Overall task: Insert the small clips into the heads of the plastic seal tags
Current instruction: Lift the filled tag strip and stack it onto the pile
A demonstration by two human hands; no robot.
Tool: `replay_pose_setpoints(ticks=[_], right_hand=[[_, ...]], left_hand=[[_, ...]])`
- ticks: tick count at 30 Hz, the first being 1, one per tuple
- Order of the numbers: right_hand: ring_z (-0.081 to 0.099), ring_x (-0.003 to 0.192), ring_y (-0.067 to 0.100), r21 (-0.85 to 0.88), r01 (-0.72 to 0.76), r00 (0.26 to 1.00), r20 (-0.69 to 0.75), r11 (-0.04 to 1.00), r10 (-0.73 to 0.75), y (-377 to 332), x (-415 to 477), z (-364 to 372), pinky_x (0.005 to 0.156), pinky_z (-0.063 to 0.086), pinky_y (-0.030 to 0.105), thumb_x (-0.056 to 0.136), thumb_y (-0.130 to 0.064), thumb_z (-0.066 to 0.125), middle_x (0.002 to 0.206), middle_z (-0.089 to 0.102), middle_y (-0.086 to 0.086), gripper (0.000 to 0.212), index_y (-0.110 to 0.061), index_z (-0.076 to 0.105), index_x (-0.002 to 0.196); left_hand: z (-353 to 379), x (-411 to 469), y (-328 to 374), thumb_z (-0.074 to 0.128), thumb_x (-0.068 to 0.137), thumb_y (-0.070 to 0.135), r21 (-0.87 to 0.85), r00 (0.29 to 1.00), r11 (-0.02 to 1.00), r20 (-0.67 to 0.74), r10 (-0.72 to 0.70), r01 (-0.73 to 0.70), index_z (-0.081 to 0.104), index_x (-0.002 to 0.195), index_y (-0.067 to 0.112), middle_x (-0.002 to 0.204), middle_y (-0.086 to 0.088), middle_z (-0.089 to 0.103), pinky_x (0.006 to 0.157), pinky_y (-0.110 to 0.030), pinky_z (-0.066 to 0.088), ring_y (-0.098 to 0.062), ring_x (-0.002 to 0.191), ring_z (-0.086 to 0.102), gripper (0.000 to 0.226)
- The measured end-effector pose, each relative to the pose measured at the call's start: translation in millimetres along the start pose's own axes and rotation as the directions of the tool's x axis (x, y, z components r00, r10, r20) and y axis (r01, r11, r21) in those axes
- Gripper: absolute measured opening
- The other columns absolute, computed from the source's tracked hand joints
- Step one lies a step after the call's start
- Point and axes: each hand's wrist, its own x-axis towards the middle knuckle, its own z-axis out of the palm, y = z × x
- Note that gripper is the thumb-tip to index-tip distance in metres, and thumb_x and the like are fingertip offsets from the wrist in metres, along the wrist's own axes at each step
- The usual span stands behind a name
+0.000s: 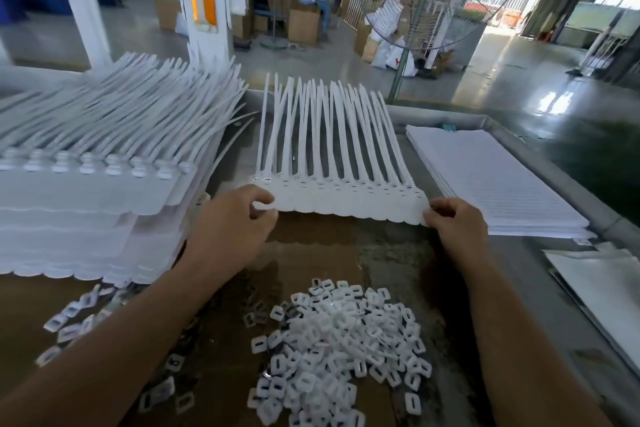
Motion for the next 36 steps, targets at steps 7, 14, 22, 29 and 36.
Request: replay_pose_setpoints(ticks=[7, 14, 22, 29, 36], right_hand=[[0.051, 0.091, 0.01, -0.004, -0.006, 1.0, 0.002, 1.0, 0.006, 0, 2, 1, 0.083, 0.037, 0.026, 0.087, -0.018, 0.062, 0.111, 0.064, 0.003, 0.026, -0.012, 0.063, 0.112], [0.05, 0.092, 0.012, -0.034, 0.015, 1.0, 0.02, 0.999, -0.014, -1, -1, 1, 0.086, 0.037, 0.028, 0.087, -0.018, 0.062, 0.113, 0.063, 0.007, 0.029, -0.009, 0.062, 0.115], [0.051, 0.093, 0.012, -0.033, 0.019, 0.999, 0.036, 0.999, -0.018, 1, -1, 2, 0.086, 0.037, 0.028, 0.088, -0.018, 0.061, 0.114, 0.062, 0.007, 0.029, -0.009, 0.061, 0.116], [0.051, 0.089, 0.011, -0.029, 0.014, 1.0, 0.028, 0.999, -0.013, 4, 3, 3, 0.08, 0.037, 0.027, 0.087, -0.02, 0.061, 0.098, 0.058, -0.003, 0.024, -0.012, 0.062, 0.11], [0.051, 0.089, 0.011, -0.028, 0.012, 1.0, 0.013, 1.0, -0.012, 5, 4, 3, 0.081, 0.035, 0.025, 0.086, -0.018, 0.062, 0.104, 0.062, 0.001, 0.027, -0.011, 0.062, 0.111]], left_hand=[[-8, -19, -2, 0.053, 0.089, 0.01, -0.712, 0.897, 0.549, 0.297, -0.329, 0.437, 0.064, 0.085, 0.018, 0.055, 0.003, 0.062, 0.04, -0.018, 0.041, -0.005, 0.045, 0.053, 0.014], [-22, -22, 0, 0.046, 0.094, 0.019, -0.948, 0.821, 0.053, 0.244, -0.516, 0.315, 0.053, 0.082, 0.015, 0.049, 0.003, 0.06, 0.037, -0.015, 0.042, -0.005, 0.04, 0.053, 0.014], [-29, -22, -6, 0.043, 0.093, 0.021, -0.968, 0.743, 0.146, 0.056, -0.667, 0.204, 0.057, 0.085, 0.017, 0.045, 0.005, 0.058, 0.038, -0.017, 0.044, -0.007, 0.037, 0.052, 0.016], [-38, -17, -6, 0.035, 0.097, 0.032, -0.987, 0.759, 0.056, 0.08, -0.646, 0.152, 0.055, 0.092, 0.014, 0.055, -0.001, 0.067, 0.046, -0.023, 0.051, -0.015, 0.053, 0.066, 0.027], [-51, 6, -29, 0.04, 0.097, 0.01, -0.997, 0.757, -0.08, 0.059, -0.651, 0.009, 0.043, 0.117, 0.009, 0.12, -0.012, 0.055, 0.067, -0.02, 0.054, -0.012, 0.075, 0.068, 0.02]])
